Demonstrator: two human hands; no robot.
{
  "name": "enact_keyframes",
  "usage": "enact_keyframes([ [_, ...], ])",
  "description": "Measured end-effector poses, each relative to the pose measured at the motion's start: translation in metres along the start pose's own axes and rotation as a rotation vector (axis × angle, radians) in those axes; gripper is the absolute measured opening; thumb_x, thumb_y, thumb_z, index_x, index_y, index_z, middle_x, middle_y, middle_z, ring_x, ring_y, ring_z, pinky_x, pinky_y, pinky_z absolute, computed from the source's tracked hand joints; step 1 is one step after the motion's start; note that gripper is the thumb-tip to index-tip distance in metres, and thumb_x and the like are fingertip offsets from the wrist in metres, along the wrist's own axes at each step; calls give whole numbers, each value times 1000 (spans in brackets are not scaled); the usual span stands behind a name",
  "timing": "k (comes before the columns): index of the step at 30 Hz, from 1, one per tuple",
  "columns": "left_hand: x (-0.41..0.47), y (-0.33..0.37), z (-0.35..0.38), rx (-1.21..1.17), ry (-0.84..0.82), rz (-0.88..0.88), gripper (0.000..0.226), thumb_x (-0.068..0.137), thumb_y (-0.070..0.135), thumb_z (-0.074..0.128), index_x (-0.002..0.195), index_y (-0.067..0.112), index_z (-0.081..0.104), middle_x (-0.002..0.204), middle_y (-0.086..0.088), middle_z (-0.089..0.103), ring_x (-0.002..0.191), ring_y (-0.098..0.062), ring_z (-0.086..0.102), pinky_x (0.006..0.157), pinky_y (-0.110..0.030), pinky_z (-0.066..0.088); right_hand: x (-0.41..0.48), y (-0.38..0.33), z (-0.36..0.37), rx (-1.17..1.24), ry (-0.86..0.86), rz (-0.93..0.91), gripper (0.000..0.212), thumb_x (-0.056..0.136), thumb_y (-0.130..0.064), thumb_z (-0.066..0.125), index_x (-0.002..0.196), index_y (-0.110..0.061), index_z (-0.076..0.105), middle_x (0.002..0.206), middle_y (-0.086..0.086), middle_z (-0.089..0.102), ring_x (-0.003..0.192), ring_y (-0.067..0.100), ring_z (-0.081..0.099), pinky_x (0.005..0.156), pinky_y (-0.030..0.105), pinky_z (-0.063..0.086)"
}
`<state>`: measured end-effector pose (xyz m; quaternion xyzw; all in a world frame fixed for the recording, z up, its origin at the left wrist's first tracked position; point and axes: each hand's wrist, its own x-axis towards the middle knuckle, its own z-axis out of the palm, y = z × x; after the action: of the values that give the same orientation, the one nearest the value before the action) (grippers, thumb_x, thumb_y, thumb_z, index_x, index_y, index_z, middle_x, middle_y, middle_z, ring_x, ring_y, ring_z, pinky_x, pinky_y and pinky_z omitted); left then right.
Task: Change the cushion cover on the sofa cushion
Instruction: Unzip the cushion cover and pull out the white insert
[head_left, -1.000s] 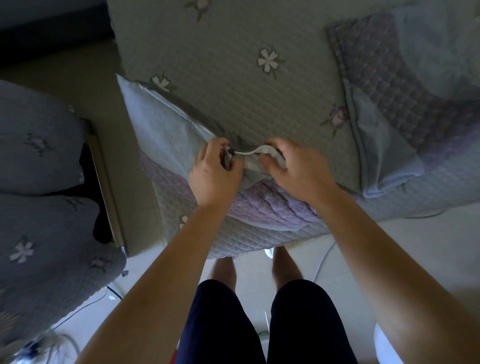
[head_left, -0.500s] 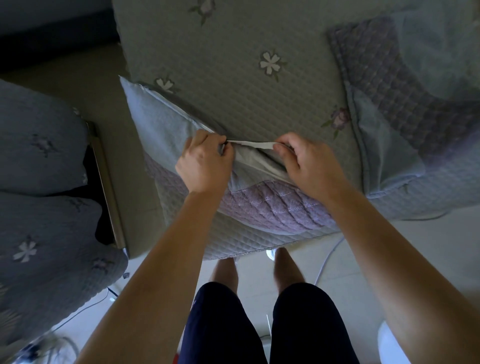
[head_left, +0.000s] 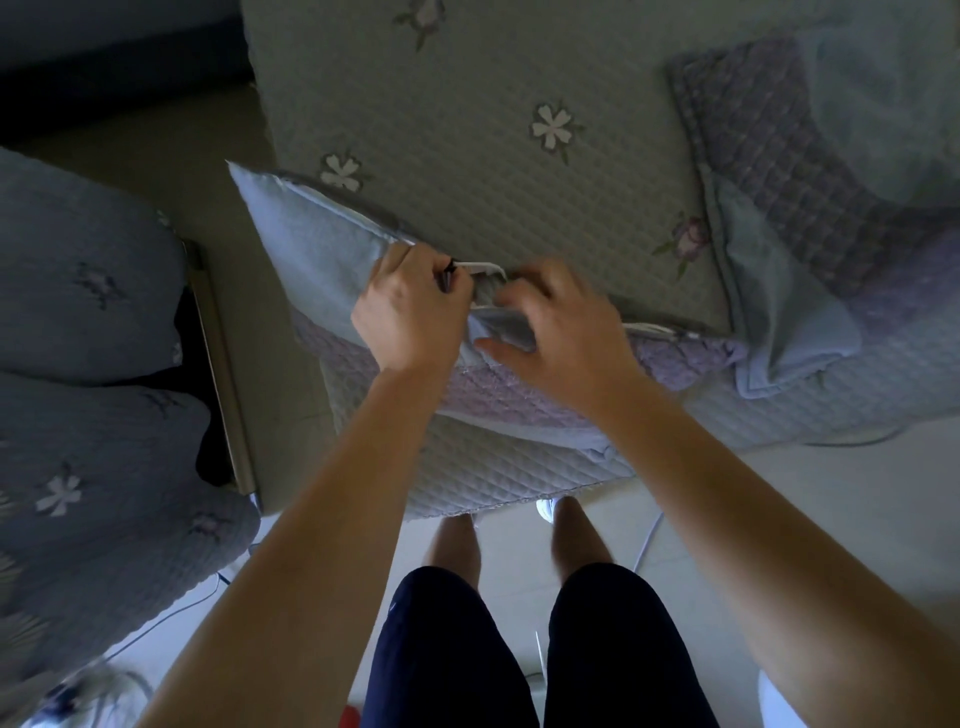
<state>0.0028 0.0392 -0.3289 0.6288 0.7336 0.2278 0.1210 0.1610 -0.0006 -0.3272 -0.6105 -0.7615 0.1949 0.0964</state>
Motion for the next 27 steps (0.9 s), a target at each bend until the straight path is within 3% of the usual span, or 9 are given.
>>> enact_keyframes([
  [4,-4,0,-1,41,-14,-56,9,75,26,66,69,20,66,73,4,64,65,-19,58,51,-25,34,7,-4,12,29,-4,41,19,90,-29,68,93,-10,67,95,10,59,85,33,59,63,33,48],
  [6,-3,2,-1,79,-49,-122,10,76,28,64,72,20,67,77,4,65,69,-19,59,54,-25,33,4,-5,10,51,-15,40,18,92,-28,66,91,-9,67,93,9,59,78,32,61,58,31,42],
  [11,6,3,-1,95,-121,-309,10,79,31,61,79,23,67,82,7,65,69,-15,55,58,-25,33,-11,-8,1,77,8,-15,19,91,-26,68,87,-8,64,92,6,62,69,28,64,55,28,43],
  [15,16,-2,-7,79,-166,-342,12,80,36,63,82,25,68,79,9,67,67,-12,56,57,-25,36,-15,-9,-1,71,6,-13,24,90,-29,69,78,-10,62,83,4,59,59,27,61,52,24,34],
  [18,13,1,-11,31,-170,-272,10,81,32,64,83,24,70,81,8,68,69,-14,59,59,-24,39,-12,-11,-8,140,-30,68,30,91,-48,61,90,-18,64,101,-3,58,64,22,61,57,27,40],
  [20,8,0,-13,-9,-182,-201,8,82,28,67,84,22,71,84,6,69,70,-13,60,59,-24,40,-4,-11,-10,222,2,149,41,94,-57,51,112,-22,59,116,-3,55,75,19,62,63,30,47],
  [23,5,-7,-14,-69,-215,-141,8,82,27,71,85,20,73,86,5,70,73,-13,62,61,-28,49,15,-11,-3,165,68,170,56,98,-43,53,144,-15,40,134,11,48,88,28,65,62,32,48],
  [25,8,-11,-13,-99,-244,-125,9,82,27,72,88,20,75,87,4,70,75,-14,64,66,-30,54,25,-9,7,74,-3,178,53,97,-37,57,143,-15,44,131,16,46,86,32,65,61,34,47],
  [27,12,-15,-13,-126,-294,-101,13,83,27,73,92,18,76,88,2,71,76,-13,66,70,-27,54,31,-8,12,50,-72,217,36,99,-37,55,127,-15,60,121,15,49,82,34,63,64,38,51],
])
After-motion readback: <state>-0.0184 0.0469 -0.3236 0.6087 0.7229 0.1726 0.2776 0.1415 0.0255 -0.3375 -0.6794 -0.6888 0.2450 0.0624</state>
